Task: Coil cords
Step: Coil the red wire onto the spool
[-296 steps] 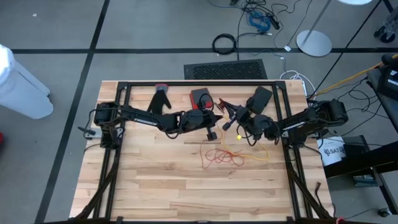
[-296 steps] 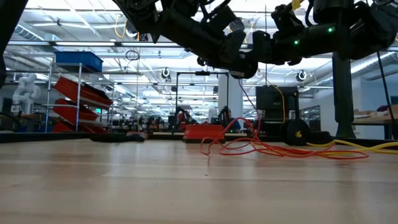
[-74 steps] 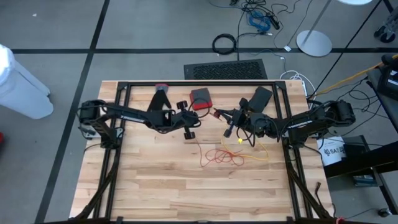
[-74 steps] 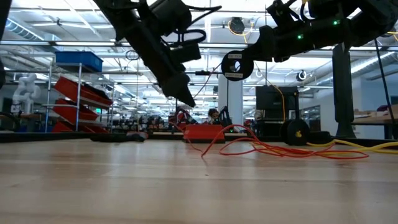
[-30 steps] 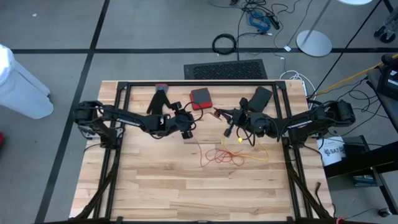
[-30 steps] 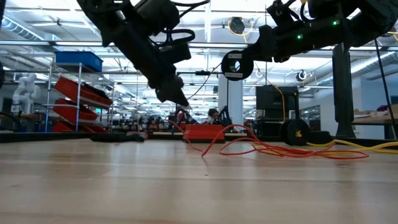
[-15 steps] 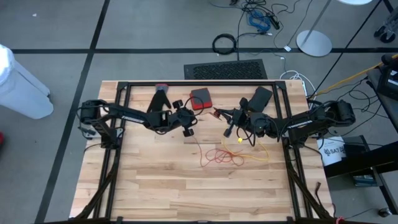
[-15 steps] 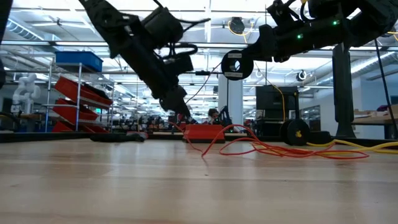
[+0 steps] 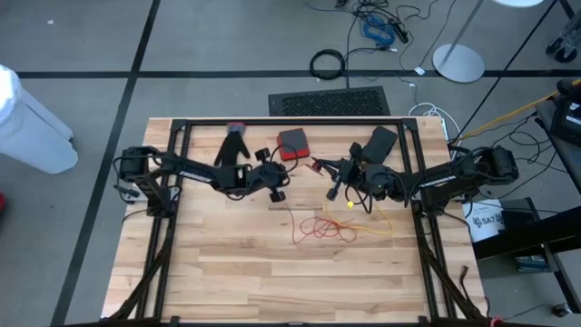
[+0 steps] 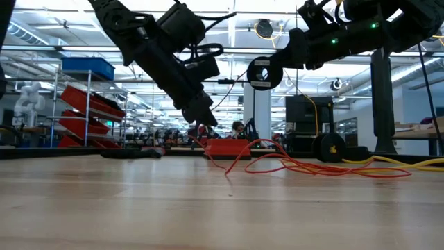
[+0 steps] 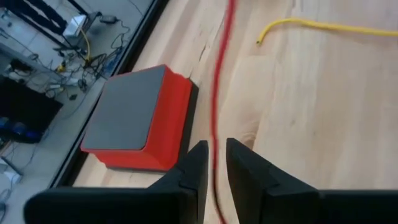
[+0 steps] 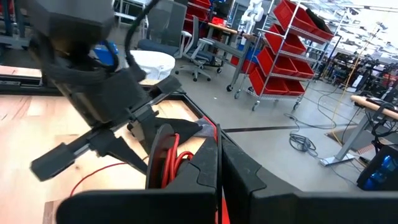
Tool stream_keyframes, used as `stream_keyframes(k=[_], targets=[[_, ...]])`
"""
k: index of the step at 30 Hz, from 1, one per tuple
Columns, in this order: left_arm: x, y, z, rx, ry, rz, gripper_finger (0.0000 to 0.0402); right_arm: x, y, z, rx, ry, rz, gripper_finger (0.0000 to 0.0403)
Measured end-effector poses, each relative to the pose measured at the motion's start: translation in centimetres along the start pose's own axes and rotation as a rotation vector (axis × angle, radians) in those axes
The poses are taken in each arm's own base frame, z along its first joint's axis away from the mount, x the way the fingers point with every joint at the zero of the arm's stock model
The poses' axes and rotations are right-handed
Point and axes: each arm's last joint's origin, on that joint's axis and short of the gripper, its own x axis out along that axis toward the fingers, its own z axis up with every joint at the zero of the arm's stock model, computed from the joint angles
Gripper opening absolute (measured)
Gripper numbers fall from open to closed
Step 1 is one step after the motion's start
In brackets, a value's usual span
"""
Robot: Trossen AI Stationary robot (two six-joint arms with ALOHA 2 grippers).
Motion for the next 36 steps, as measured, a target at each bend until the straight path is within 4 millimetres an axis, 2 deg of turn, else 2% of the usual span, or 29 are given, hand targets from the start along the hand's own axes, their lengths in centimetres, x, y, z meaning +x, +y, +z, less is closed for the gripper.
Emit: stream_keyframes(k=[12, 21, 36], targets=[[-1.1, -1.6, 0.4, 0.093, -0.009, 0.048, 0.0064, 0.0, 0.0, 0.0, 0.003, 0.001, 0.0, 0.0], [-1.8, -1.1, 0.5, 0.076, 0.003, 0.059, 0.0064, 0.0, 0.0, 0.0, 0.003, 0.001, 0.001, 0.0], [-1.8, -1.3, 0.3, 0.055, 0.021, 0.033, 0.006, 0.0, 0.0, 0.0, 0.003, 0.0, 0.001, 0.0]])
